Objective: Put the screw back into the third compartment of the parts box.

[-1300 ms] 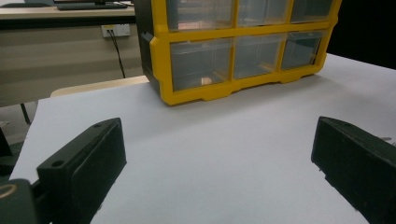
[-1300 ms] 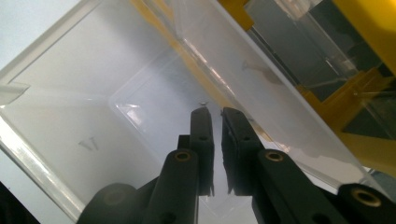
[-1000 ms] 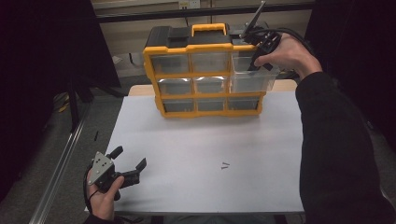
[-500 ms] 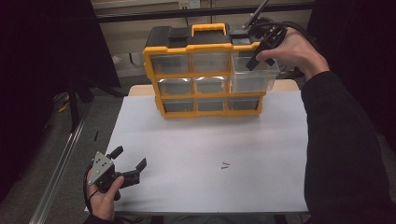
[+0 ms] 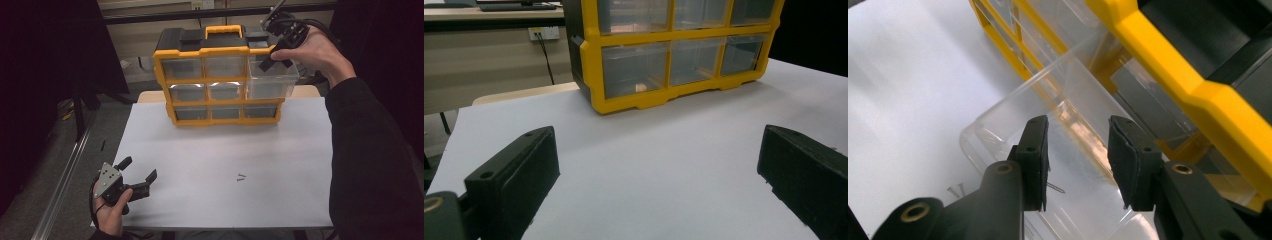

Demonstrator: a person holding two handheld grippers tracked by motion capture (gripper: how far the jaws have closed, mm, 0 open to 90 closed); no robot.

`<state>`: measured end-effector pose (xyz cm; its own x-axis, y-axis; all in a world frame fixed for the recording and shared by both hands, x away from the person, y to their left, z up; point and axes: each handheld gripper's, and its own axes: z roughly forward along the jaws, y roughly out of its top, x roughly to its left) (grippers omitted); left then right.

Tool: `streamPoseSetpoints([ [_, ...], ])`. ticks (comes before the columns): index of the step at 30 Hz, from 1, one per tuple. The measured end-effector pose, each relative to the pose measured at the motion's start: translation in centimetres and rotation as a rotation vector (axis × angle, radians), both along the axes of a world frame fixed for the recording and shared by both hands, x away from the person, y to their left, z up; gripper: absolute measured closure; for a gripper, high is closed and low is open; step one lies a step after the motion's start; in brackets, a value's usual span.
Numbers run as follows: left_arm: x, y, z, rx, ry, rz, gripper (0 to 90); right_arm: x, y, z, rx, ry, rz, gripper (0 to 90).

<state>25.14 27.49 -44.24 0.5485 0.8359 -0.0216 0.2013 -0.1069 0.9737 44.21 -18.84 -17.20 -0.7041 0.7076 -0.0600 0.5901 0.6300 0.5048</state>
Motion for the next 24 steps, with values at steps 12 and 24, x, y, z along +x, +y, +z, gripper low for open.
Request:
streamPoseSetpoints([
  [12,0.0,0.0,0.0,0.003,0.0,0.003,3.1,-1.6,0.7,0.9,0.046,-0.075,0.038,37.2],
  [24,0.0,0.0,0.0,0.005,-0.001,0.006,3.0,-3.0,2.8,0.4,0.055,-0.118,0.121,19.0],
])
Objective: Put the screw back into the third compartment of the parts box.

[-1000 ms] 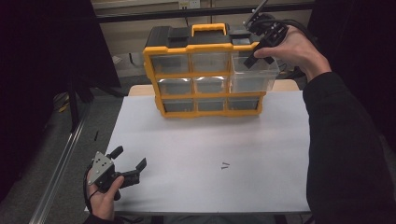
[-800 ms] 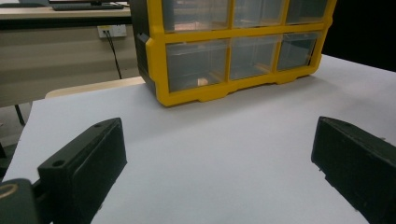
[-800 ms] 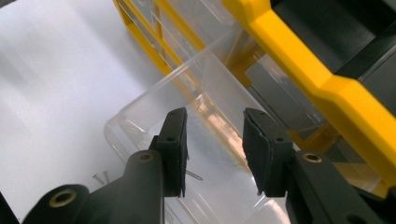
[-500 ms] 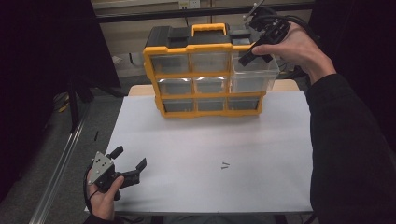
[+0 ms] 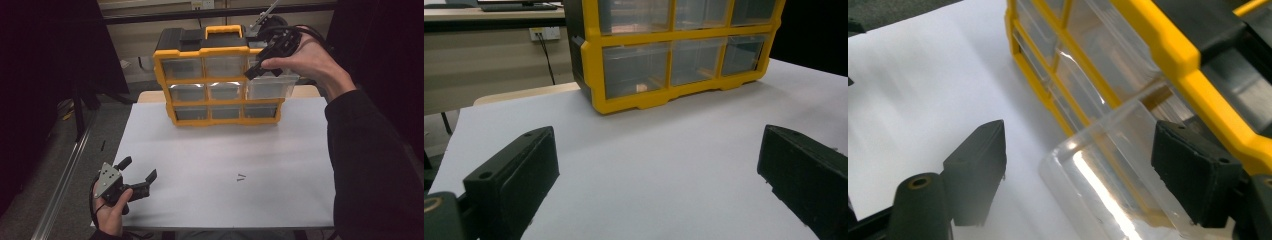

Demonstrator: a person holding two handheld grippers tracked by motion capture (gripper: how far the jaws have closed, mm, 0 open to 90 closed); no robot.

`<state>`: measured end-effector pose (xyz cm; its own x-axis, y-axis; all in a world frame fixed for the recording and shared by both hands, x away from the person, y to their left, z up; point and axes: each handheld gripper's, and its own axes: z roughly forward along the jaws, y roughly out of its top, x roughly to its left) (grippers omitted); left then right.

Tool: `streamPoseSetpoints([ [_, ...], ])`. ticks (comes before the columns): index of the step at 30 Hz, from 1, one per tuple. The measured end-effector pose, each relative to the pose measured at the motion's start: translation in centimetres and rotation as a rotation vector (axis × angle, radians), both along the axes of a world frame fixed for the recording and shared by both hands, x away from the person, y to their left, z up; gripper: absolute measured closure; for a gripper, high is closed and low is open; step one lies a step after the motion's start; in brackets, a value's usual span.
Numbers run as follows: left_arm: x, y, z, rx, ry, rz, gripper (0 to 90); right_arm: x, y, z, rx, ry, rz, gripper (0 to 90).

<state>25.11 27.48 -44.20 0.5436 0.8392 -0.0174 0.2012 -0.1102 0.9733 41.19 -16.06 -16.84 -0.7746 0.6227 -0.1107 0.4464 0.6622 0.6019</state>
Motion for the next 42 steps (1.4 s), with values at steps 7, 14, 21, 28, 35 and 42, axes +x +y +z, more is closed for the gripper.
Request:
streamPoseSetpoints([
  [7,0.0,-0.1,0.0,-0.008,0.002,-0.003,2.9,-0.6,1.7,-1.1,-0.009,0.002,0.05,13.4],
  [14,0.0,0.0,0.0,-0.007,0.002,-0.003,2.8,-1.5,3.5,-1.3,-0.02,-0.013,0.101,11.8],
  [21,0.1,0.1,0.0,0.009,-0.005,-0.008,2.8,-2.4,4.9,-2.4,-0.032,-0.007,0.139,11.4],
  [28,0.0,0.1,0.0,0.005,-0.004,-0.01,2.8,-3.2,6.2,-4.3,-0.046,0.015,0.159,9.3],
  [35,0.0,0.1,0.0,0.007,-0.002,-0.008,2.9,-3.9,6.7,-6.7,-0.072,0.03,0.18,9.0],
  [42,0.0,0.1,0.0,0.008,-0.004,-0.008,2.8,-4.6,6.5,-9.4,-0.065,0.059,0.182,9.4],
])
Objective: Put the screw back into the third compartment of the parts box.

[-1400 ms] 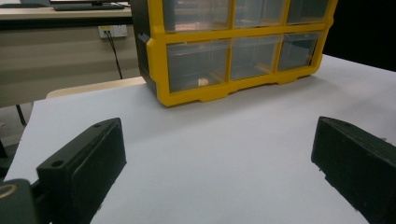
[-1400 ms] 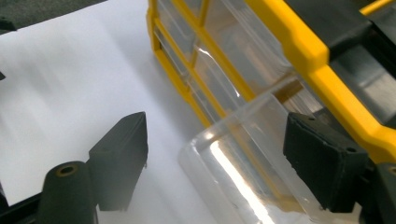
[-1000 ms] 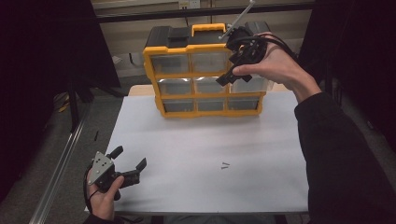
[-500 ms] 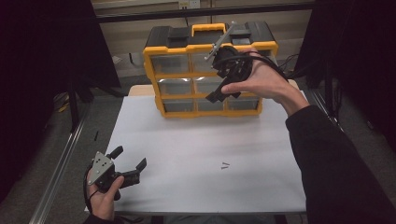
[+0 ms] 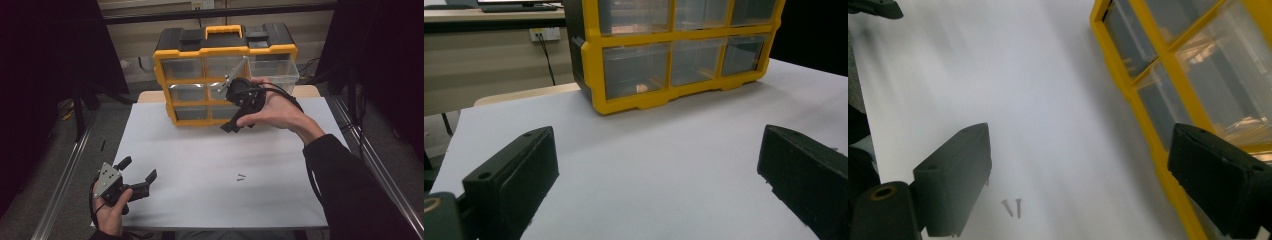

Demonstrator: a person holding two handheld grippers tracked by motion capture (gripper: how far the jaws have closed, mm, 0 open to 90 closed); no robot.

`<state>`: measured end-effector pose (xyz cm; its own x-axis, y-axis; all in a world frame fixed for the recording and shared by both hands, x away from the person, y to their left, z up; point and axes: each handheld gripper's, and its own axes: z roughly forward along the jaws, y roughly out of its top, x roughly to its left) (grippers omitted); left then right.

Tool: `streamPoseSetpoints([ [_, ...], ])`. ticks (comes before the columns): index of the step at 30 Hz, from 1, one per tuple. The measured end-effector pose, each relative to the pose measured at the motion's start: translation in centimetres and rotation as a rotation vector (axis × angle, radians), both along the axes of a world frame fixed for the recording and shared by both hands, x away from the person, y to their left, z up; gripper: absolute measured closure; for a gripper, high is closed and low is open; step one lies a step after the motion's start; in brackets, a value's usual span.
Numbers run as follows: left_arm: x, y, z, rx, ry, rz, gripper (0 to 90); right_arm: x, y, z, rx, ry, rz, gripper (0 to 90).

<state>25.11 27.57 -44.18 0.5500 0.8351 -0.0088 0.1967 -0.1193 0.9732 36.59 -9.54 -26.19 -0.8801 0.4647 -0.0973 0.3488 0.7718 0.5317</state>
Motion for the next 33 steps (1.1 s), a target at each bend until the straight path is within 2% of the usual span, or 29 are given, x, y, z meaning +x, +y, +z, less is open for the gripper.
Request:
streamPoseSetpoints([
  [7,0.0,0.0,0.0,0.011,-0.001,0.0,2.8,-1.0,-0.2,-2.7,0.0,0.021,0.009,8.5],
  [10,0.0,0.0,0.0,0.005,0.001,0.0,2.9,-1.1,-0.5,-4.0,-0.003,0.044,-0.007,8.8],
  [12,0.0,0.0,0.0,0.004,0.0,0.0,2.9,-1.3,-0.6,-5.0,-0.005,0.075,-0.018,9.1],
  [14,0.0,0.1,0.0,0.009,-0.001,0.001,2.8,-1.2,-0.9,-5.9,-0.001,0.078,-0.02,9.9],
  [18,0.0,0.0,0.0,0.003,-0.001,0.001,2.9,-1.2,-1.2,-7.3,-0.024,0.11,-0.041,10.3],
  [21,0.0,0.0,0.0,0.01,-0.001,0.0,2.9,-1.3,-1.4,-8.4,-0.036,0.116,-0.03,10.0],
  [24,0.0,0.0,0.0,0.012,-0.001,-0.002,2.9,-1.3,-1.6,-9.8,-0.043,0.141,-0.042,10.2],
  [28,0.0,0.0,0.0,0.012,0.0,-0.001,2.8,-1.3,-1.8,-11.7,-0.071,0.179,-0.034,11.6],
  [30,0.0,-0.1,0.0,-0.003,-0.001,0.002,2.8,-1.2,-1.9,-12.4,-0.093,0.197,-0.036,13.6],
  [33,0.0,-0.1,0.0,-0.002,0.001,-0.004,2.8,-1.2,-1.9,-13.3,-0.125,0.223,-0.032,15.0],
])
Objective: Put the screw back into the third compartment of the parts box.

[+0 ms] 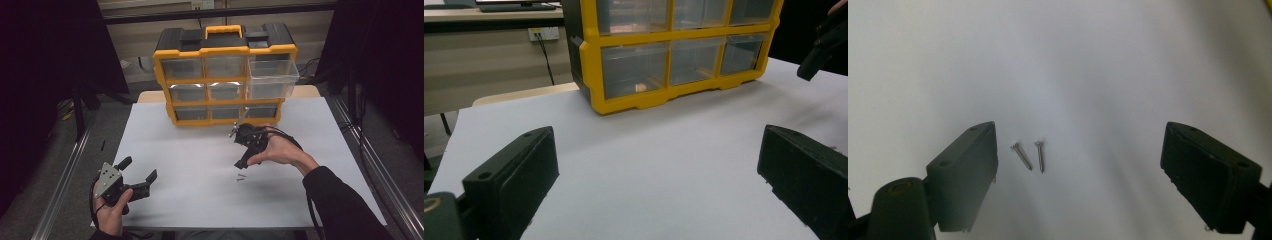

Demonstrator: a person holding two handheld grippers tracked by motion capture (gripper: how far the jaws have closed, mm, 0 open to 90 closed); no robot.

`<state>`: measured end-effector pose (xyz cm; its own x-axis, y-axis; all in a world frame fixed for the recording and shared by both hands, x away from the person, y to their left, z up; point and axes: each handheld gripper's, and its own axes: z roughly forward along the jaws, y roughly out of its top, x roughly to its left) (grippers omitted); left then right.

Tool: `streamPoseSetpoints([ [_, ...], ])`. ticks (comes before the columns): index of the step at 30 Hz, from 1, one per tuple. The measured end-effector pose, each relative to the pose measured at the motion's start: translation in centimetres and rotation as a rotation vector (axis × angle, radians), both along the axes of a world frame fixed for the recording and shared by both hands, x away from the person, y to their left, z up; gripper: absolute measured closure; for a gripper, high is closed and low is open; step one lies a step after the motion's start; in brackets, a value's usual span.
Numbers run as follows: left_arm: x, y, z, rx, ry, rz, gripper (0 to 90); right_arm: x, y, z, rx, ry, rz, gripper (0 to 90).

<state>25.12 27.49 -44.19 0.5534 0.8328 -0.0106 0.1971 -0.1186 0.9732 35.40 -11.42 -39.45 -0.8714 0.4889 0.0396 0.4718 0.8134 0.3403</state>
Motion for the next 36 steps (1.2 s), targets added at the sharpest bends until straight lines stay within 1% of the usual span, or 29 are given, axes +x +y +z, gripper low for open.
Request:
streamPoseSetpoints([
  [2,0.0,0.0,0.0,0.006,0.0,-0.004,2.8,0.0,0.1,-0.6,-0.019,0.018,0.012,15.4],
  [3,0.0,0.1,0.0,0.012,-0.002,0.0,2.8,-0.2,0.2,-0.8,-0.035,0.031,0.005,15.7],
  [5,0.0,0.0,0.0,0.004,0.0,-0.004,2.8,-0.3,0.4,-1.4,-0.051,0.047,0.011,18.9],
  [6,0.0,0.0,0.0,-0.004,0.0,-0.001,2.8,-0.4,0.5,-1.6,-0.061,0.054,0.022,20.4],
  [7,0.0,0.0,0.0,0.001,0.001,-0.003,2.8,-0.4,0.6,-1.9,-0.064,0.057,0.03,22.4],
  [8,0.0,0.0,0.0,-0.004,0.001,-0.002,2.8,-0.4,0.6,-2.2,-0.073,0.066,0.038,24.5],
  [9,0.0,0.0,0.0,-0.001,0.003,-0.004,2.8,-0.4,0.7,-2.5,-0.086,0.08,0.047,25.7],
  [10,0.0,0.0,0.0,-0.001,0.003,-0.003,2.8,-0.4,0.8,-2.7,-0.089,0.083,0.058,26.3],
  [11,0.0,0.0,0.0,0.0,0.003,-0.001,2.9,-0.4,0.8,-2.9,-0.087,0.089,0.06,28.7],
  [12,0.0,0.0,0.0,-0.001,0.002,-0.005,2.8,-0.4,0.9,-3.2,-0.108,0.107,0.054,32.3],
  [15,0.0,0.0,0.0,0.0,0.002,-0.004,2.8,-0.2,1.0,-3.6,-0.116,0.119,0.063,40.5],
  [18,0.0,0.0,0.0,-0.001,0.003,-0.004,2.8,-0.3,1.3,-4.0,-0.145,0.138,0.076,46.9],
  [23,0.0,0.0,0.0,0.0,0.002,-0.004,2.8,-0.2,1.7,-4.6,-0.171,0.147,0.107,56.6],
  [26,0.0,0.0,0.0,0.001,0.002,-0.006,2.8,-0.2,1.8,-4.8,-0.186,0.149,0.1,61.5],
  [27,0.0,0.0,0.0,0.001,0.002,-0.006,2.8,-0.2,1.8,-4.9,-0.19,0.148,0.108,62.9],
  [29,0.0,0.0,0.0,-0.001,0.001,-0.003,2.8,-0.2,1.7,-5.0,-0.191,0.151,0.103,65.5],
  [30,0.0,0.0,0.0,-0.002,0.001,-0.004,2.8,-0.2,1.7,-5.0,-0.18,0.153,0.099,66.6],
  [31,0.0,0.0,0.0,-0.002,0.001,-0.003,2.8,-0.2,1.7,-5.0,-0.183,0.151,0.104,67.8],
  [32,0.0,0.0,0.0,-0.006,0.0,-0.003,2.8,0.0,1.6,-5.1,-0.19,0.142,0.133,68.6],
  [34,0.0,0.1,0.0,0.007,-0.001,-0.009,2.8,-0.3,1.8,-5.1,-0.191,0.155,0.117,68.8],
  [36,0.0,0.0,0.0,0.003,0.0,-0.006,2.8,-0.3,1.8,-5.2,-0.193,0.147,0.131,69.0],
])
